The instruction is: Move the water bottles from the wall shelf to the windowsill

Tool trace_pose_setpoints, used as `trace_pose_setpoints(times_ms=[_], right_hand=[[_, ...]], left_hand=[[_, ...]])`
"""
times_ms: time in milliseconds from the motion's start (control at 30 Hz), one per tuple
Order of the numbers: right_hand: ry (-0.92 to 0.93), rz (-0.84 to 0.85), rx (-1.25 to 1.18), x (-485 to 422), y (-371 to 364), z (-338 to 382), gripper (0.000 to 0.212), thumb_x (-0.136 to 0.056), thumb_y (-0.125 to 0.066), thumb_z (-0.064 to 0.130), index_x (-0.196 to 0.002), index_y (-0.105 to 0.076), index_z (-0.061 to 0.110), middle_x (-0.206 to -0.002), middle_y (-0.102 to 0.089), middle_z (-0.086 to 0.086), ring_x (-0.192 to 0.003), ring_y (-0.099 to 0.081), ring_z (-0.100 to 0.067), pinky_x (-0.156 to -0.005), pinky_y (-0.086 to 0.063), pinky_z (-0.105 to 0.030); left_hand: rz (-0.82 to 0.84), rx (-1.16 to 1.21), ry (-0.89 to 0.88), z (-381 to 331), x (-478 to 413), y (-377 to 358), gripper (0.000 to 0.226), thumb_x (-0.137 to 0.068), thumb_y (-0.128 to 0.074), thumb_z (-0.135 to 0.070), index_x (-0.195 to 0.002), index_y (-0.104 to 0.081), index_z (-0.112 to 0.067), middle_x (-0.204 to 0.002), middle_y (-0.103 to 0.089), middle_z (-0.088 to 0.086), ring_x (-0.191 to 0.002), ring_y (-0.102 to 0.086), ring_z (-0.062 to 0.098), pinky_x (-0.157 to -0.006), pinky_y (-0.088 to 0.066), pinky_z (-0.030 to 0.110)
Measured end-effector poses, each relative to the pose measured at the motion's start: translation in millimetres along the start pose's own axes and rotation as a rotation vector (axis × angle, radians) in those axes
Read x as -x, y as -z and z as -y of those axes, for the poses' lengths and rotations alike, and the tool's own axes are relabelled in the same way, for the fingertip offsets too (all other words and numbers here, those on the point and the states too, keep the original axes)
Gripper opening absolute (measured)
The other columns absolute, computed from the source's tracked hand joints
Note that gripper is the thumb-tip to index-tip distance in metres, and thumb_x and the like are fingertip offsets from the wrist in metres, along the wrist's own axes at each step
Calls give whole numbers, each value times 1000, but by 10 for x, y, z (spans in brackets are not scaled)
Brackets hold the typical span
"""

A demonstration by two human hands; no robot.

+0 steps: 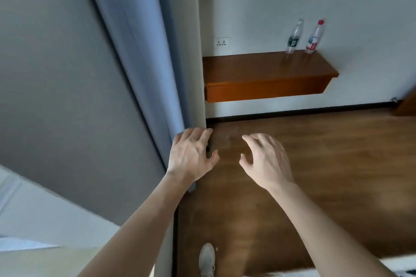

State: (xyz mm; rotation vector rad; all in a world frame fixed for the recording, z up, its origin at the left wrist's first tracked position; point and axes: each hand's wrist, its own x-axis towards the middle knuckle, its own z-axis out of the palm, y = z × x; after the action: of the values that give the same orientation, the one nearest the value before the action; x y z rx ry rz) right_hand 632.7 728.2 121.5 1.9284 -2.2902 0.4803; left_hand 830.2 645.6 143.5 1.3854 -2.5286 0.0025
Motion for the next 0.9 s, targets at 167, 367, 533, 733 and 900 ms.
trace_pose_setpoints(times_ms=[167, 367, 533, 733, 900], right_hand=[[-85, 24, 33, -724, -77, -129, 50, -85, -68, 40, -130, -64, 19, -125, -66, -8, -118, -62, -28, -102, -51, -44], [-211, 36, 62, -1247, -119, -525, 50, -86, -69, 42, -131, -63, 22, -130, -65, -6, -123, -60, -26, -107, -48, -44], [-291, 25, 67, -1561, -170, -996, 50, -89, -63, 45, -135, -56, 27, -135, -61, 0, -129, -54, -21, -111, -40, -39], [-356, 9, 53, -2081, -240, -1710, 47, -89, -66, 44, -132, -58, 26, -135, -62, -3, -129, -55, -23, -109, -43, -42], [-379, 15, 49, -2745, -268, -2628, 50, -89, -65, 49, -134, -56, 29, -139, -60, 0, -131, -54, -23, -111, -42, -44]], left_hand=[[34, 22, -73, 135, -914, -235, 59, -86, -45, -55, -137, -49, -25, -136, -57, -2, -127, -50, 23, -106, -42, 46], [67, 48, -169, -83, -1830, -479, 59, -89, -45, -59, -142, -42, -32, -145, -49, -7, -134, -43, 17, -113, -35, 42], [94, 102, -244, -355, -2440, -664, 58, -89, -48, -59, -141, -43, -32, -144, -48, -7, -133, -42, 15, -114, -36, 41], [72, 119, -297, -779, -3283, -985, 56, -90, -49, -56, -140, -46, -29, -143, -50, -7, -133, -43, 15, -112, -33, 39], [63, 108, -311, -1309, -4164, -1329, 56, -90, -47, -56, -139, -46, -29, -141, -51, -7, -131, -44, 14, -112, -36, 38]])
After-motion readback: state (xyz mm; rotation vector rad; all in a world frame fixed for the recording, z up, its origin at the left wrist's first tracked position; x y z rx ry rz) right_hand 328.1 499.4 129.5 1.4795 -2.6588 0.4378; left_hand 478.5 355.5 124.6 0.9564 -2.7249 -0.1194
